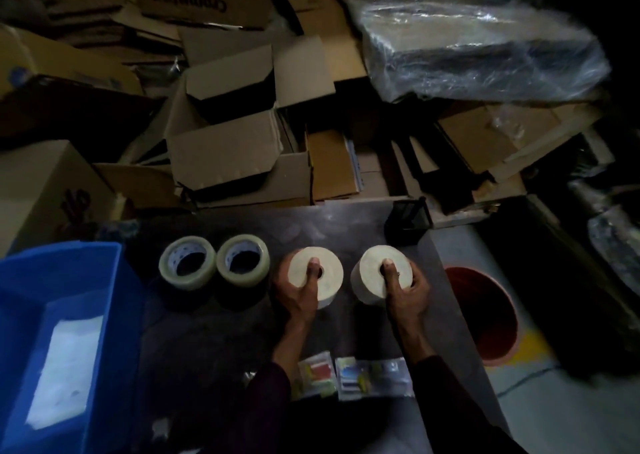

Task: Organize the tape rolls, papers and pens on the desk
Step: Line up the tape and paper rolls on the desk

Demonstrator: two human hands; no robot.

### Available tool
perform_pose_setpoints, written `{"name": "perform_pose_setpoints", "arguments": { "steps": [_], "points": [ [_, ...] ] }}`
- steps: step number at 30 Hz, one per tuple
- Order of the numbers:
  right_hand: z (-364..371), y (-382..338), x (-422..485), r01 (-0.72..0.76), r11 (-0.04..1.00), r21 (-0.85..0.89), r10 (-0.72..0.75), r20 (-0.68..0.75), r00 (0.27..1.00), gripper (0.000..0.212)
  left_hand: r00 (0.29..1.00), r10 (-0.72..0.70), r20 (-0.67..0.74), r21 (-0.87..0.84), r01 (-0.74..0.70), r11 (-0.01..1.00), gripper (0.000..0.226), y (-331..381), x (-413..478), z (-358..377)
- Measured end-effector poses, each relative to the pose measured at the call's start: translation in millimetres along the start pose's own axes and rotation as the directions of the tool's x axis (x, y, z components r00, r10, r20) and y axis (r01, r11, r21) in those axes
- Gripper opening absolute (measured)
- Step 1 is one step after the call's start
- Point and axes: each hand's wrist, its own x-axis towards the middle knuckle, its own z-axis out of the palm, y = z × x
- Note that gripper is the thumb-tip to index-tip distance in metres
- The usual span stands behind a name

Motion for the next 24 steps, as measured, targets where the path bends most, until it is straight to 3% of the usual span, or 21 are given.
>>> {"name": "perform_pose_setpoints", "arguments": {
  "steps": [2, 6, 10, 24],
  "points": [
    [21, 5, 13, -0.003, 1.000, -0.011, 0.003, 0.014, 1.000, 0.020, 1.000, -0.006, -0.003, 0.007, 0.006, 1.000, 0.048, -8, 21, 6],
    [54, 17, 37, -0.018, 0.999, -0.038, 0.019, 0.016, 1.000, 0.028, 1.000, 0.019, -0.004, 0.068, -0.019, 0.997, 0.033, -17, 56, 14],
    [73, 24, 50, -0.009, 0.999, -0.050, 0.010, 0.020, 1.000, 0.045, 1.000, 0.024, 0.002, 0.136, -0.024, 0.990, 0.033, -29, 78, 21],
    [90, 46, 63, -0.021, 0.988, -0.150, 0.026, 0.036, 0.999, 0.022, 0.999, -0.031, 0.026, 0.211, 0.025, 0.977, 0.033, -66, 92, 42]
  ]
}}
